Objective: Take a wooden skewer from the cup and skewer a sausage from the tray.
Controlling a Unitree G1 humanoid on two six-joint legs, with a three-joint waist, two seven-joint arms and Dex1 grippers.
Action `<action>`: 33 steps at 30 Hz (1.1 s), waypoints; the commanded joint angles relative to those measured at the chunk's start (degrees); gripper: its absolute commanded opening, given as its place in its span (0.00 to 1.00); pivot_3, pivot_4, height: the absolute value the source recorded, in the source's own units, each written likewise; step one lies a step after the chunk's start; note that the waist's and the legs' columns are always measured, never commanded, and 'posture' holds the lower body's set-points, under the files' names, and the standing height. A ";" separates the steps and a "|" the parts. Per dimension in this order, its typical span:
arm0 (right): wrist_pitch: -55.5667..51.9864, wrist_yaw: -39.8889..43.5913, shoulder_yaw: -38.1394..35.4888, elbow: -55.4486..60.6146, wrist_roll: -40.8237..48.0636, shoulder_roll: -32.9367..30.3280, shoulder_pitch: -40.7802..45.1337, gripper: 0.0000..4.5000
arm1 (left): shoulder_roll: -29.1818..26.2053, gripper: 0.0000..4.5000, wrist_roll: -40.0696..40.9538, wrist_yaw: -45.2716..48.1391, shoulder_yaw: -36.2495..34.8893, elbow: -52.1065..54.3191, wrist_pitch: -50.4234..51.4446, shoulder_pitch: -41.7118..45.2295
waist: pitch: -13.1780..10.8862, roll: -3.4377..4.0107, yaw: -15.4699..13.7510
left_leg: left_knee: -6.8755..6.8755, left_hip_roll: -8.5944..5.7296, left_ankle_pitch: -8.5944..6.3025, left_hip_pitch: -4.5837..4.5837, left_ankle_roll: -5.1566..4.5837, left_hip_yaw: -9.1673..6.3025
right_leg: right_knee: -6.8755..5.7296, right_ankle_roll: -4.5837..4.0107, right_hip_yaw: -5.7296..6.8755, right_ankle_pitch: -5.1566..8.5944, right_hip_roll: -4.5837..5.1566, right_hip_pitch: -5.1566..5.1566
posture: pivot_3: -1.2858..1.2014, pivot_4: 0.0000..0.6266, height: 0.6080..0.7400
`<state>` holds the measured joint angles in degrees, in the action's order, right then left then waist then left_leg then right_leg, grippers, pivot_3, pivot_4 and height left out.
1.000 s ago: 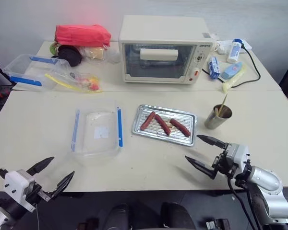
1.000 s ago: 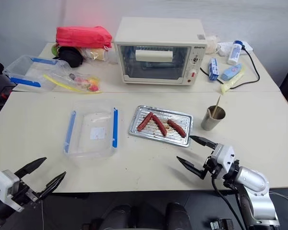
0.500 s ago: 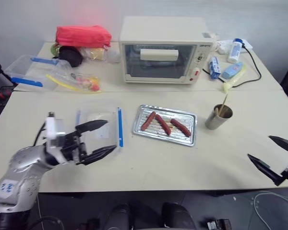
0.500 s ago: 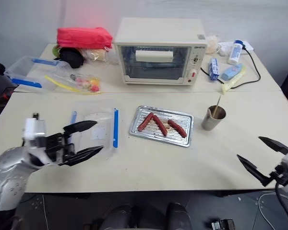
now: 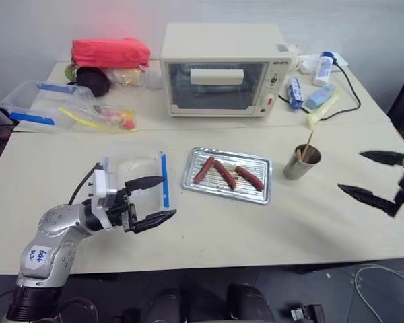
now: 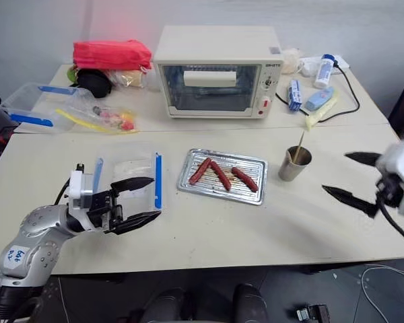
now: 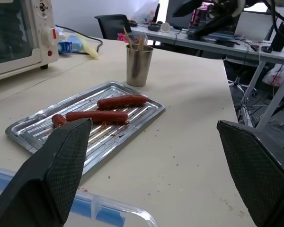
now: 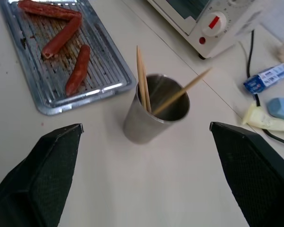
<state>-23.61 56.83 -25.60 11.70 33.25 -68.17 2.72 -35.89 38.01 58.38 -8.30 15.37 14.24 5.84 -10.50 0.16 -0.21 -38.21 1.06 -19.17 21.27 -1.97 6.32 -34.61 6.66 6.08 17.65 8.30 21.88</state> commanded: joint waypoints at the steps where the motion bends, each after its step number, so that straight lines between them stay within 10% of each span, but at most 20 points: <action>1: -7.13 -1.56 9.27 0.18 -1.63 -1.35 9.57 1.00 | 0.44 1.00 -0.16 -0.41 -0.30 2.42 -0.49 -0.43 | 0.00 -0.01 -0.07 | -0.01 0.00 0.00 0.04 0.01 -0.04 | -0.10 0.00 0.06 0.00 -0.03 -0.01 | 0.52 0.24 1.00; 11: -10.84 -0.33 23.11 -4.31 -8.17 3.18 25.66 0.41 | 1.08 1.00 -0.27 -3.10 -1.09 5.97 -0.51 -3.36 | -0.02 -0.04 0.22 | -0.20 -0.19 0.04 0.19 -0.17 0.08 | -0.08 0.22 0.30 -0.12 0.05 0.02 | 0.52 0.24 1.00; 30: -9.19 0.13 24.19 -7.68 -14.39 7.72 29.17 0.41 | 1.10 1.00 -0.78 -4.49 -0.91 6.46 -1.25 -3.32 | -0.02 -0.03 0.29 | -0.28 -0.17 0.04 0.19 -0.17 0.12 | -0.15 0.24 0.44 -0.13 -0.04 0.03 | 0.52 0.24 1.00; 33: -9.61 0.14 23.91 -7.30 -14.41 8.21 29.16 0.27 | 1.19 1.00 -0.99 -4.43 -0.79 6.10 -1.55 -3.14 | -0.02 -0.03 0.28 | -0.28 -0.17 0.04 0.19 -0.17 0.13 | -0.16 0.24 0.44 -0.13 -0.07 0.03 | 0.52 0.24 1.00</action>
<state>-33.69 56.78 -0.12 3.71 19.06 -59.93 31.31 -34.79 37.54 53.86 -8.52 20.00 13.71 2.20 -10.53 0.13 0.08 -38.48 0.89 -19.13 21.46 -2.14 6.44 -34.77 6.89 6.52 17.52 8.23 21.91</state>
